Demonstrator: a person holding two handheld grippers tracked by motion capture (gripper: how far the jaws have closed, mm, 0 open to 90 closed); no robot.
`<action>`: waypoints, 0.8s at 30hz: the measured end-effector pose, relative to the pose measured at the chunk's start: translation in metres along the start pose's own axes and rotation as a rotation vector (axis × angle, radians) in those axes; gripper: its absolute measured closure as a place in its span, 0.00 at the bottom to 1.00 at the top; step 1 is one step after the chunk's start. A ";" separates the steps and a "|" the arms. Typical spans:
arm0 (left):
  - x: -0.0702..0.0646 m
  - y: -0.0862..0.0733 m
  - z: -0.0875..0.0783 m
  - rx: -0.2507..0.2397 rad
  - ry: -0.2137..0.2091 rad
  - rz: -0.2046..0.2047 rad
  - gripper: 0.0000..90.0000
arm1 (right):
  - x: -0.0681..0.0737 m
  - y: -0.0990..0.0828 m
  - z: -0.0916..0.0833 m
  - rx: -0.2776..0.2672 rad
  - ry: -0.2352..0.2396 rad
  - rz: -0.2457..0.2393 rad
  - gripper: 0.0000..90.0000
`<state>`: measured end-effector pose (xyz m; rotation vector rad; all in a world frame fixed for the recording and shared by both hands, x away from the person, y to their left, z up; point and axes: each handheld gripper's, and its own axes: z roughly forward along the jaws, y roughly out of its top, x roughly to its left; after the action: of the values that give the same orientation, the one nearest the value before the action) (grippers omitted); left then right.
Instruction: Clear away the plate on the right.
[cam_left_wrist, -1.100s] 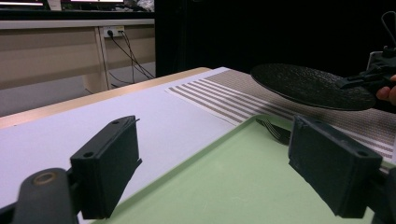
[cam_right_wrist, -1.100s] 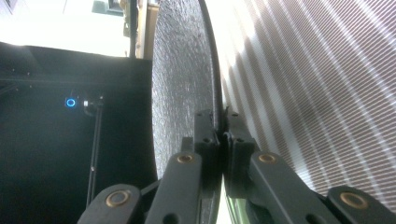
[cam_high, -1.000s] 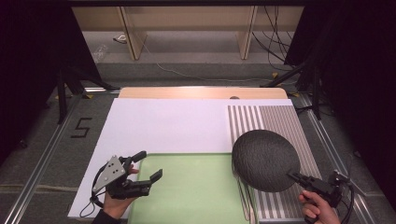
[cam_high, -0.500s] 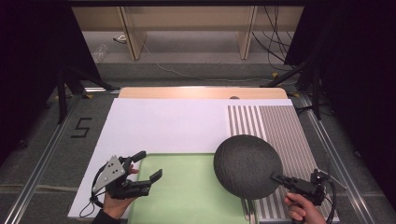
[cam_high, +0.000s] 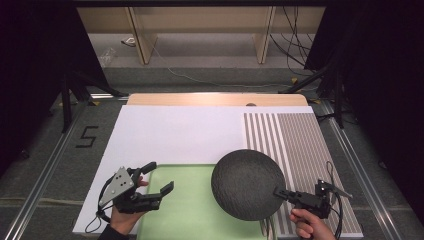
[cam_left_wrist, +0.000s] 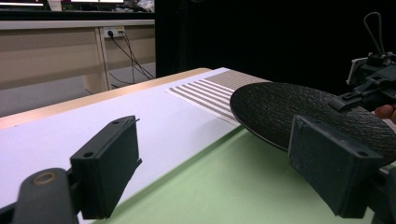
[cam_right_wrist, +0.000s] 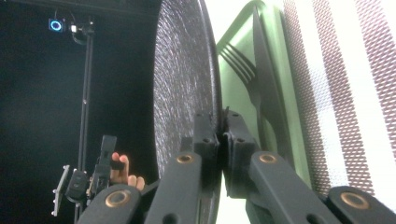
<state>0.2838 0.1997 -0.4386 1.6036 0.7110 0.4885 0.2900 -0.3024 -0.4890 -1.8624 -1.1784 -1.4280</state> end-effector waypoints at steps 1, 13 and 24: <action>0.000 0.000 0.000 -0.001 0.000 -0.001 0.18 | 0.000 0.000 0.001 0.005 0.001 0.003 0.95; 0.000 0.000 0.000 0.000 0.001 0.000 0.18 | 0.005 -0.008 0.018 0.063 -0.005 -0.024 0.95; 0.001 0.000 0.000 -0.002 0.001 -0.003 0.18 | 0.009 -0.016 0.035 0.118 -0.026 -0.049 0.95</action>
<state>0.2839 0.2003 -0.4386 1.6005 0.7133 0.4876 0.2944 -0.2632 -0.4933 -1.7877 -1.2998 -1.3338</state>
